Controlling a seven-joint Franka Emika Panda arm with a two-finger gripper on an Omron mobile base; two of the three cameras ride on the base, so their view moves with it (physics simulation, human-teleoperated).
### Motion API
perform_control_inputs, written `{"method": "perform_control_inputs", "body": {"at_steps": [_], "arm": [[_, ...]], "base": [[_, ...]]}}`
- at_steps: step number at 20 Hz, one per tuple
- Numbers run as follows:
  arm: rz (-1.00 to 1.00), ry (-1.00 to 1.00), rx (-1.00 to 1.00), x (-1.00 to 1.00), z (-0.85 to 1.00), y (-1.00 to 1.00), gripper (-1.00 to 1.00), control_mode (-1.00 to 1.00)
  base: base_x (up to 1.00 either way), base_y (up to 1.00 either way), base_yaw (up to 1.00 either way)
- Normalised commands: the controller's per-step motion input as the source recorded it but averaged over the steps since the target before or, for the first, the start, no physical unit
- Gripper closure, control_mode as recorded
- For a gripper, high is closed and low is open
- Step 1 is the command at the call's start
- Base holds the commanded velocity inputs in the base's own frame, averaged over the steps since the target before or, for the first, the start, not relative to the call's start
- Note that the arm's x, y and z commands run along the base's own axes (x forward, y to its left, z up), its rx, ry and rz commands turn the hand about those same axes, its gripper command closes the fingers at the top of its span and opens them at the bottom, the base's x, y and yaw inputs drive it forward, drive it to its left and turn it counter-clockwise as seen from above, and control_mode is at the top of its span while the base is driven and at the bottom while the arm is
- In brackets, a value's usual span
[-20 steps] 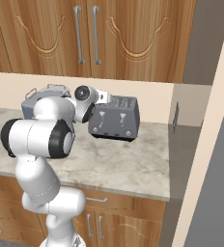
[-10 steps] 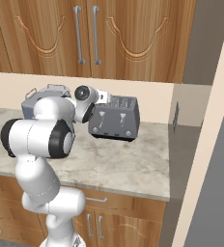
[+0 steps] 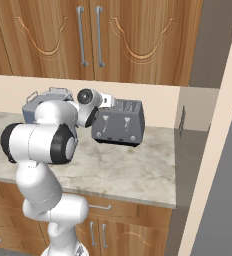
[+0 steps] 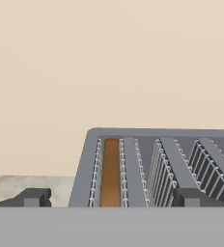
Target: Start the toaster. Once the lever pops up, take the bread to the plate on the dining counter.
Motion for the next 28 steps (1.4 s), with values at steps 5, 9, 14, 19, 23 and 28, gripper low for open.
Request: {"method": "perform_control_inputs", "body": {"at_steps": [5, 9, 14, 19, 23, 28], "arm": [[0.00, 0.00, 0.00, 0.00, 0.00, 0.00, -1.00, -1.00], [0.00, 0.00, 0.00, 0.00, 0.00, 0.00, -1.00, -1.00], [0.00, 0.00, 0.00, 0.00, 0.00, 0.00, -1.00, -1.00], [0.00, 0.00, 0.00, 0.00, 0.00, 0.00, -1.00, -1.00], [0.00, 0.00, 0.00, 0.00, 0.00, 0.00, -1.00, -1.00], [0.00, 0.00, 0.00, 0.00, 0.00, 0.00, -1.00, -1.00]], "base": [[0.00, 0.00, 0.00], [0.00, 0.00, 0.00], [0.00, 0.00, 0.00], [0.00, 0.00, 0.00], [0.00, 0.00, 0.00], [0.00, 0.00, 0.00]]}}
